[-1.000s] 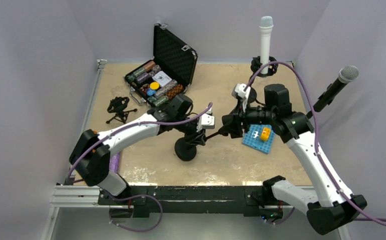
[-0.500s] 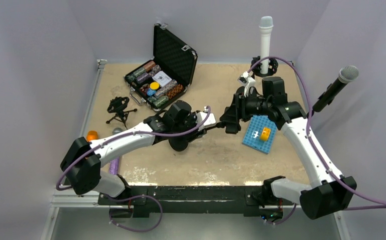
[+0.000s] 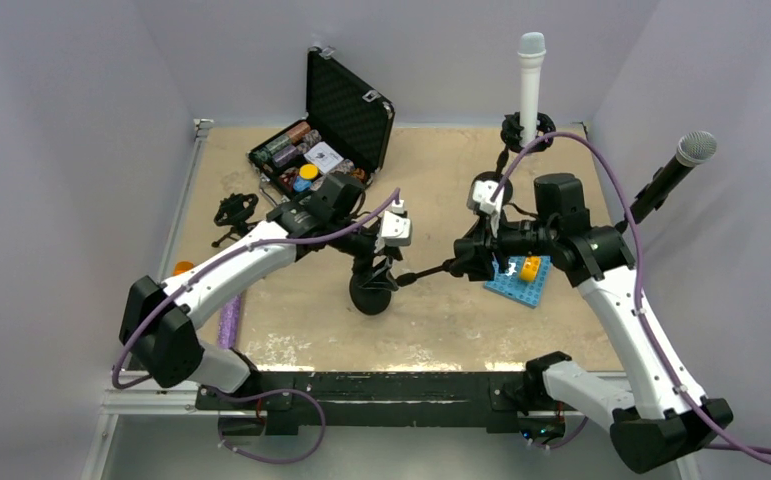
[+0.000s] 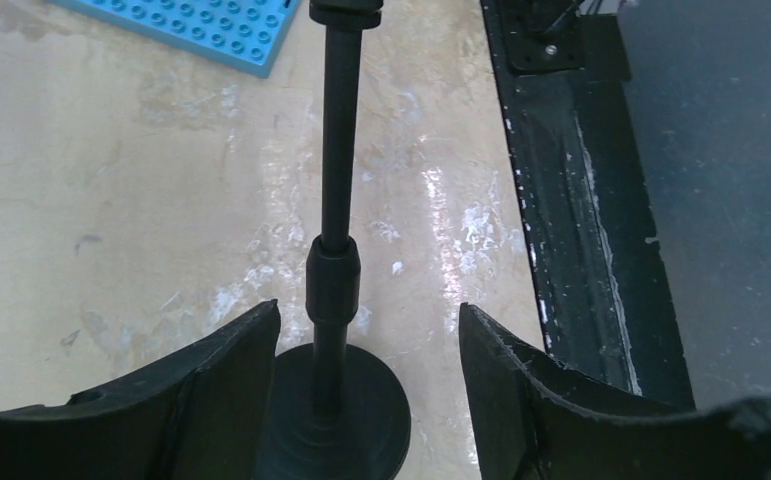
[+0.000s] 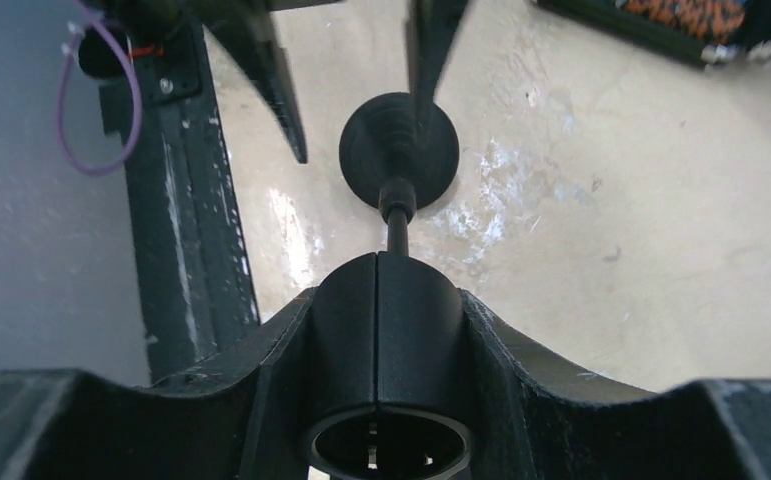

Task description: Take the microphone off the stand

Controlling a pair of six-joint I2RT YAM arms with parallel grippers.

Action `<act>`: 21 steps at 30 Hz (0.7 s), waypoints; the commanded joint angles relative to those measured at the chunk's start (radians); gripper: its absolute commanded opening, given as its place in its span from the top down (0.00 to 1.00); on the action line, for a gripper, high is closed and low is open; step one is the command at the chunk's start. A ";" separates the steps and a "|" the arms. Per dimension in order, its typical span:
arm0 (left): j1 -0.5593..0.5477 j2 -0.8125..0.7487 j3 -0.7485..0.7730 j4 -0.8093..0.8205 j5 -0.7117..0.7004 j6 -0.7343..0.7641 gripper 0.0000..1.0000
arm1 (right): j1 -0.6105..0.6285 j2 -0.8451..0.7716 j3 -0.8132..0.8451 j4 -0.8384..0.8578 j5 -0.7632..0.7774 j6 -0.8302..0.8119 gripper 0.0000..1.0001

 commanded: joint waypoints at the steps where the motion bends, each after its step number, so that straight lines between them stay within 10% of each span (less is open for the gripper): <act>1: 0.002 0.088 0.062 -0.075 0.151 0.102 0.31 | 0.041 -0.067 -0.013 0.002 -0.013 -0.284 1.00; 11: -0.024 0.219 0.074 0.067 0.183 0.038 0.38 | 0.109 -0.092 -0.012 0.006 0.033 -0.313 1.00; 21: -0.050 0.105 -0.106 0.324 -0.035 -0.117 0.97 | 0.087 -0.023 0.026 0.164 0.227 0.321 1.00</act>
